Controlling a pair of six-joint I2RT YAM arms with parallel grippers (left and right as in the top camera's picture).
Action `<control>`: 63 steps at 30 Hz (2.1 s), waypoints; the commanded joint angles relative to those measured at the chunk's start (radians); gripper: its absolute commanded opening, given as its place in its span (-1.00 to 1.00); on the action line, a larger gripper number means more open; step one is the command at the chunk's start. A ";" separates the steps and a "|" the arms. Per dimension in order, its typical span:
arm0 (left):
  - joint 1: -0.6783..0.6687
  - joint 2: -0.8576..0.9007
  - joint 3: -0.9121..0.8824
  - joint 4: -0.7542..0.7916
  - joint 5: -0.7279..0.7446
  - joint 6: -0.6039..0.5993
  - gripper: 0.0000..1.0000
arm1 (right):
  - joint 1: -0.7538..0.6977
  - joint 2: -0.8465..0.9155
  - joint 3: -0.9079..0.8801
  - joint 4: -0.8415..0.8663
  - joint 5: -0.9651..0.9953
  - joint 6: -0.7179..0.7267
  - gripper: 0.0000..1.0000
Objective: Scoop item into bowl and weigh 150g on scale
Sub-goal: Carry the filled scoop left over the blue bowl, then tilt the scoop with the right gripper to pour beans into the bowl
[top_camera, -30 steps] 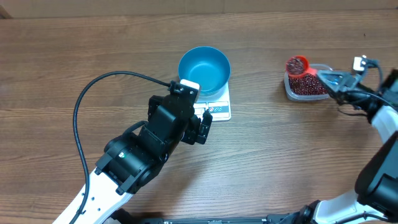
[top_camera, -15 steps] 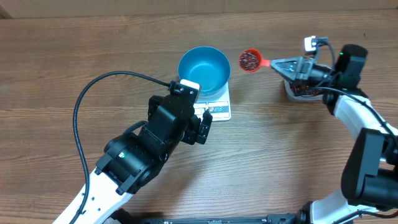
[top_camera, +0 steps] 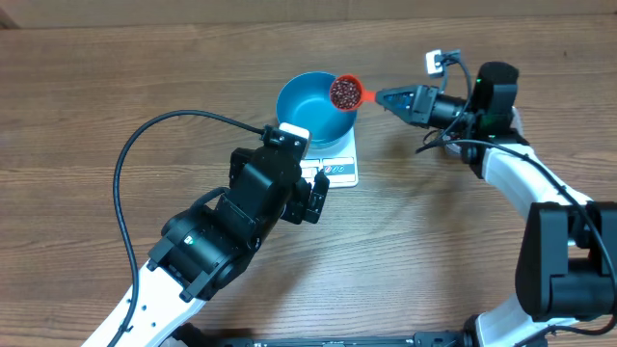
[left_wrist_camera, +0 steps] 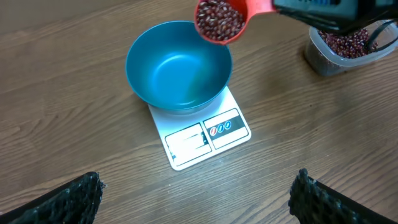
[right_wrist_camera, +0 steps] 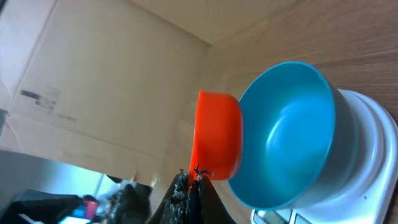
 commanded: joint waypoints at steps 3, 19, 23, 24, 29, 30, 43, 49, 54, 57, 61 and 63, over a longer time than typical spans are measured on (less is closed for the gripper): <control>0.007 0.007 0.015 0.003 0.000 -0.021 0.99 | 0.034 0.004 0.003 -0.006 0.118 -0.217 -0.93; 0.007 0.007 0.015 0.003 0.000 -0.021 0.99 | 0.052 0.004 0.003 -0.044 0.144 -0.617 -0.93; 0.007 0.007 0.015 0.003 0.000 -0.021 0.99 | 0.076 0.004 0.003 -0.046 0.144 -0.683 -0.93; 0.007 0.007 0.015 0.003 0.000 -0.021 0.99 | 0.082 0.004 0.003 -0.046 0.144 -0.702 -0.93; 0.007 0.007 0.015 0.003 0.000 -0.021 0.99 | 0.109 0.004 0.003 -0.046 0.144 -0.801 -0.93; 0.007 0.007 0.015 0.003 0.000 -0.021 0.98 | 0.113 0.004 0.003 -0.046 0.143 -0.816 -0.93; 0.007 0.007 0.015 0.003 0.000 -0.021 0.99 | 0.120 0.004 0.003 -0.046 0.109 -1.069 -0.93; 0.007 0.007 0.015 0.003 0.000 -0.021 0.99 | 0.120 0.004 0.003 -0.045 0.098 -1.249 -0.93; 0.007 0.007 0.015 0.003 0.000 -0.021 0.99 | 0.120 0.004 0.003 -0.045 0.024 -1.337 -0.93; 0.007 0.007 0.015 0.003 0.000 -0.021 0.99 | 0.120 0.004 0.003 -0.044 -0.042 -1.413 -0.92; 0.007 0.007 0.015 0.003 0.000 -0.021 0.99 | 0.120 0.004 0.003 -0.036 -0.056 -1.492 -0.93; 0.007 0.007 0.015 0.003 0.000 -0.021 0.99 | 0.120 0.004 0.003 -0.034 -0.056 -1.505 -0.93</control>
